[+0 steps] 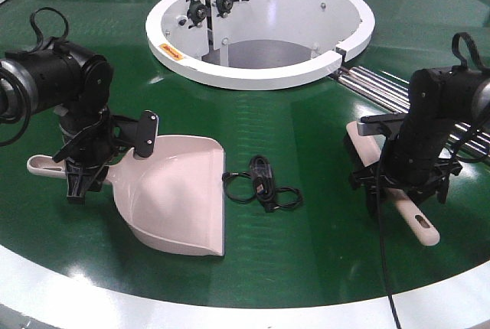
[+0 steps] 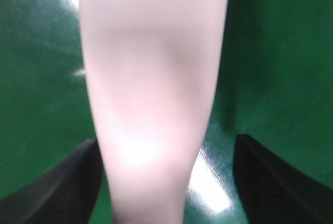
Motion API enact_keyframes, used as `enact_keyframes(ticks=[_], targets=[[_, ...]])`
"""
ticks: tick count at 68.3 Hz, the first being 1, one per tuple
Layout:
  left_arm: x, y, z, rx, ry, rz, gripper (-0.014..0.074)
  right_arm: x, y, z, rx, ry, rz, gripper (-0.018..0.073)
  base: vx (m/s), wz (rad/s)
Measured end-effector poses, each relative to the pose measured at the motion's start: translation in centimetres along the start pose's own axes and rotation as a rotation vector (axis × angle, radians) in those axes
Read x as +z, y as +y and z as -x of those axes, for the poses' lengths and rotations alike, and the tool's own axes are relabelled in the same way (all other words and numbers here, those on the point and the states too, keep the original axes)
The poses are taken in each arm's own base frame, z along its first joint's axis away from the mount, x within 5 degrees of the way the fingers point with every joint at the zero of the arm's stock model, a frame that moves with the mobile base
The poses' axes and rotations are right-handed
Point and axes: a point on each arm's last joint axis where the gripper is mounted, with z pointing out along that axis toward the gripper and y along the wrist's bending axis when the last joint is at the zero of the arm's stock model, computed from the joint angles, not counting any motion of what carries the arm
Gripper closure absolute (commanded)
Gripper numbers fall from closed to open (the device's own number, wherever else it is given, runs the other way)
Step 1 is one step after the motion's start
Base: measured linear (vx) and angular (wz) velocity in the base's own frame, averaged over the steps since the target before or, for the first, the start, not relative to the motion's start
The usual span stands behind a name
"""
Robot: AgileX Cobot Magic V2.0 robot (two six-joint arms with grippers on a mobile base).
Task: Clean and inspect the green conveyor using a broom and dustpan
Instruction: 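Lower the right gripper onto the pink brush handle and close, then move the brush with the right gripper toward the black cable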
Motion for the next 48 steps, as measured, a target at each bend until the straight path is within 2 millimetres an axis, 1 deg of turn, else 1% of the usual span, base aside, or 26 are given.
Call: enact_keyframes(ticks=[7,9,10,16,17,20,36,44,48], targets=[[0.0,0.0,0.0,0.0,0.0,0.0,0.0603,-0.3,0.0,0.3,0.002,-0.013,0.0,0.0267,0.0,0.0],[0.0,0.0,0.0,0.0,0.0,0.0,0.0603,-0.4,0.0,0.4,0.003,-0.015,-0.001,0.0326,0.0,0.0],[0.0,0.0,0.0,0.0,0.0,0.0,0.0603,-0.4,0.0,0.4,0.003,-0.017,-0.001,0.0339,0.0,0.0],[0.0,0.0,0.0,0.0,0.0,0.0,0.0603,-0.6,0.0,0.5,0.004,-0.017,-0.001,0.0477,0.0,0.0],[0.0,0.0,0.0,0.0,0.0,0.0,0.0603,-0.6,0.0,0.5,0.004,-0.016,-0.001,0.0513,0.0,0.0],[0.0,0.0,0.0,0.0,0.0,0.0,0.0603,-0.6,0.0,0.4,0.004,-0.013,-0.001,0.0571,0.0,0.0],[0.0,0.0,0.0,0.0,0.0,0.0,0.0603,-0.6,0.1,0.3,0.02,0.003,0.014,0.0564,0.0,0.0],[0.0,0.0,0.0,0.0,0.0,0.0,0.0603,-0.7,0.8,0.1,0.022,0.021,0.023,0.0564,0.0,0.0],[0.0,0.0,0.0,0.0,0.001,0.0,0.0603,-0.9,1.5,0.1,0.022,0.018,0.023,0.0564,0.0,0.0]])
